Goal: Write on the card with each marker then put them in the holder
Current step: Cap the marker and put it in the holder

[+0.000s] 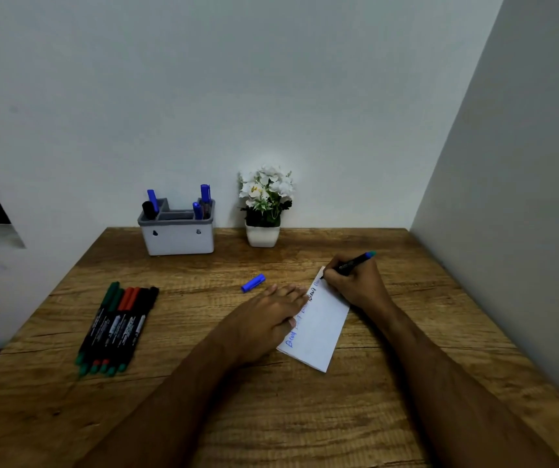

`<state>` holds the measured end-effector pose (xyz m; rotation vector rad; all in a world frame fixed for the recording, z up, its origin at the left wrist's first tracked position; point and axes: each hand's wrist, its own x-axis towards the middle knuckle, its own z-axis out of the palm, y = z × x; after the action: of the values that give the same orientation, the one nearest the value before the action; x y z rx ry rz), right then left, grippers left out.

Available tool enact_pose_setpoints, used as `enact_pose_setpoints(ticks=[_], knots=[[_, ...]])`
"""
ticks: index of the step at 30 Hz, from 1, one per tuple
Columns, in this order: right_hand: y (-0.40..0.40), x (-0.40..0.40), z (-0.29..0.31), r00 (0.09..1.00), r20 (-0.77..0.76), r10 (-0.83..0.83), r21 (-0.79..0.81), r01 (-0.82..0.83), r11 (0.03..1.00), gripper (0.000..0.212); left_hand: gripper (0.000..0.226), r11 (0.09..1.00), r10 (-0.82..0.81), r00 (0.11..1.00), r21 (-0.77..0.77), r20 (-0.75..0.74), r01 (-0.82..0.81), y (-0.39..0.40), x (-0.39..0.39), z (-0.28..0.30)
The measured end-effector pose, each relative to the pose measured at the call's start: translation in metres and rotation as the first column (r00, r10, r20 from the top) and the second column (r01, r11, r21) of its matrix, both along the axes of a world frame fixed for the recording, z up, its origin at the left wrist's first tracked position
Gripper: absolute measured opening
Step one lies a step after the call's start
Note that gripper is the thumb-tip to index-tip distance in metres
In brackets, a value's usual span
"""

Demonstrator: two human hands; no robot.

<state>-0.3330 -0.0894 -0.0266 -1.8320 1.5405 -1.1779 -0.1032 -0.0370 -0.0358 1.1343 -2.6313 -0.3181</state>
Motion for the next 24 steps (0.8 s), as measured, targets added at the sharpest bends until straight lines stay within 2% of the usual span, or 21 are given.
enact_pose_setpoints(ticks=[6, 12, 20, 24], knots=[[0.001, 0.0, 0.001, 1.0, 0.008, 0.021, 0.005, -0.021, 1.0, 0.014, 0.052, 1.0, 0.004, 1.0, -0.009, -0.019, -0.004, -0.001, 0.0, -0.001], [0.005, -0.001, 0.005, 0.993, 0.115, -0.022, 0.017, 0.02, 1.0, 0.014, 0.053, 1.0, 0.006, 0.999, 0.009, -0.048, -0.005, -0.002, 0.0, -0.002], [0.009, 0.002, 0.009, 0.981, 0.184, -0.061, 0.035, 0.055, 0.998, 0.015, 0.048, 0.994, 0.052, 0.988, 0.099, -0.142, -0.038, -0.004, 0.0, 0.002], [0.012, 0.004, 0.01, 0.983, 0.173, -0.068, 0.048, 0.061, 0.997, 0.014, 0.049, 0.989, 0.084, 0.988, 0.128, -0.129, -0.067, -0.002, 0.0, 0.006]])
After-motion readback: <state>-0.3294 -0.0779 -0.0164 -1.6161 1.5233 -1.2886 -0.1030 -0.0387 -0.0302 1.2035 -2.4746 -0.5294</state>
